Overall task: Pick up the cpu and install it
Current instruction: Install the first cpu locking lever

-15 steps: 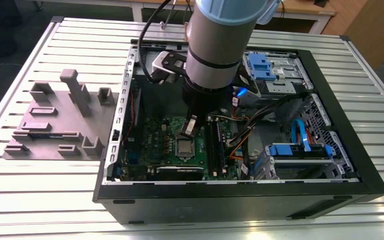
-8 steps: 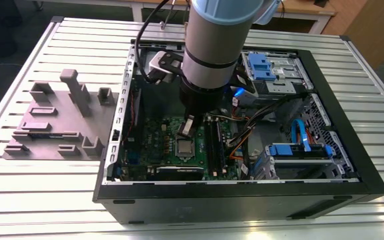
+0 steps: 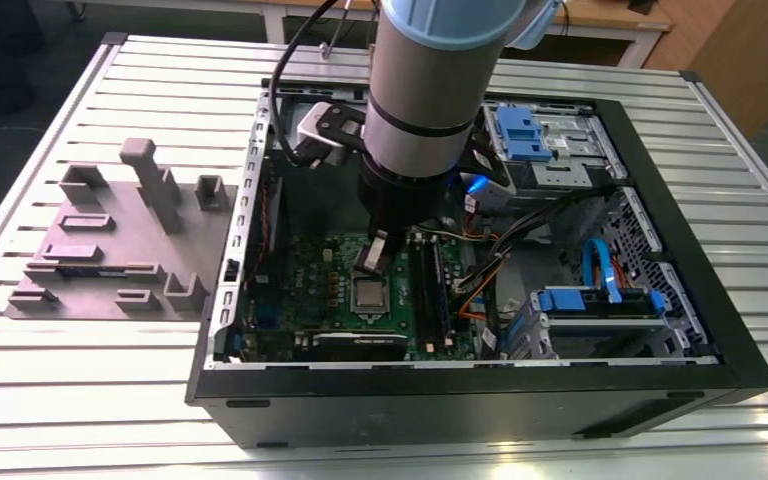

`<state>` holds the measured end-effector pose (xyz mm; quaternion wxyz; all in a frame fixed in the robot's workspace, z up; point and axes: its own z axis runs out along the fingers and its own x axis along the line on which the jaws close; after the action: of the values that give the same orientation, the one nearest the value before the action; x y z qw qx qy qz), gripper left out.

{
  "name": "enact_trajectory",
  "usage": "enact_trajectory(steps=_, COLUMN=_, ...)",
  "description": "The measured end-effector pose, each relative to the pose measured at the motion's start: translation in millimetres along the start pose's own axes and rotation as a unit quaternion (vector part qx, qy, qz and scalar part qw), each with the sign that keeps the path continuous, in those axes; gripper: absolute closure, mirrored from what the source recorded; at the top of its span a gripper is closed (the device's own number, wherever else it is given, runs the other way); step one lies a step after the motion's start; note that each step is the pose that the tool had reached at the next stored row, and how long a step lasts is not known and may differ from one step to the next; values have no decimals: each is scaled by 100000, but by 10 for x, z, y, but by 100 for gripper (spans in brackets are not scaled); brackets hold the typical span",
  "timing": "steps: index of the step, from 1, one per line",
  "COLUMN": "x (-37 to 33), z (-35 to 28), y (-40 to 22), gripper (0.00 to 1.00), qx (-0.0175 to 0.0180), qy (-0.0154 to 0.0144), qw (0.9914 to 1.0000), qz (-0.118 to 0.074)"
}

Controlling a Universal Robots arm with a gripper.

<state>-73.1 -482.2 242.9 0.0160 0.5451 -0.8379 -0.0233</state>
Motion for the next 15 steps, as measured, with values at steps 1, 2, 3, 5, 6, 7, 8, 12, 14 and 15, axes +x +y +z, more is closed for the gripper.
enact_trajectory(steps=1, x=0, z=0, y=0, gripper=90, qx=-1, qy=-1, qw=100000, qz=-1)
enact_trajectory(steps=2, x=0, z=0, y=0, gripper=90, qx=0, qy=0, qw=100000, qz=-1)
enact_trajectory(steps=3, x=0, z=0, y=0, gripper=90, qx=-1, qy=0, qw=100000, qz=4)
enact_trajectory(steps=5, x=-4, z=0, y=-10, gripper=90, qx=-1, qy=-1, qw=100000, qz=4)
enact_trajectory(steps=6, x=-8, z=0, y=-19, gripper=90, qx=0, qy=-4, qw=100000, qz=2)
enact_trajectory(steps=7, x=-13, z=-1, y=-29, gripper=90, qx=-6, qy=0, qw=100000, qz=4)
enact_trajectory(steps=8, x=-18, z=-2, y=-41, gripper=90, qx=-7, qy=7, qw=100000, qz=2)
enact_trajectory(steps=12, x=-45, z=-6, y=-97, gripper=90, qx=-18, qy=10, qw=100000, qz=-3)
enact_trajectory(steps=14, x=-52, z=-6, y=-113, gripper=90, qx=-18, qy=9, qw=100000, qz=-2)
enact_trajectory(steps=15, x=-53, z=-6, y=-113, gripper=90, qx=-19, qy=9, qw=100000, qz=3)
